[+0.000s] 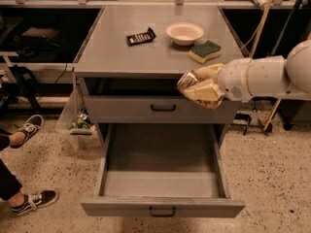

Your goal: Place orange can into middle drawer

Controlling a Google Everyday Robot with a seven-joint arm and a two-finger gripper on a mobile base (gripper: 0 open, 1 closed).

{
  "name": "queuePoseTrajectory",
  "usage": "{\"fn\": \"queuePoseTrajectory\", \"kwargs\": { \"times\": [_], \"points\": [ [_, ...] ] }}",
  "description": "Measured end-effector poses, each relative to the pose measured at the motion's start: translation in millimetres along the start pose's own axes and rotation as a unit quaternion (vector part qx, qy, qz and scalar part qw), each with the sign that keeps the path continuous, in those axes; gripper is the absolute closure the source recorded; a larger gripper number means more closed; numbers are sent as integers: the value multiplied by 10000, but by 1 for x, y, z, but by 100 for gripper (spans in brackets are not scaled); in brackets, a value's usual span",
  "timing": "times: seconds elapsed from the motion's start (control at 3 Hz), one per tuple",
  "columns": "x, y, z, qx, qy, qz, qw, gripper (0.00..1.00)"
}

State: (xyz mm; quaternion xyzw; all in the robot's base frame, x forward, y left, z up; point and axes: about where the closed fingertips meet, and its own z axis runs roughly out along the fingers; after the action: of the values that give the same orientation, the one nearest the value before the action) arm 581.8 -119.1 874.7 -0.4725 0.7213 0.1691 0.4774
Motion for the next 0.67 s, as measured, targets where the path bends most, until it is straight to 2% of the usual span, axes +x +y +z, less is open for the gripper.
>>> {"fn": "queuePoseTrajectory", "kwargs": {
  "times": [0.33,0.67],
  "points": [
    [10,0,7,19,80,-9,10000,100],
    [77,11,50,-35,351,-141,9993,100]
  ]
}}
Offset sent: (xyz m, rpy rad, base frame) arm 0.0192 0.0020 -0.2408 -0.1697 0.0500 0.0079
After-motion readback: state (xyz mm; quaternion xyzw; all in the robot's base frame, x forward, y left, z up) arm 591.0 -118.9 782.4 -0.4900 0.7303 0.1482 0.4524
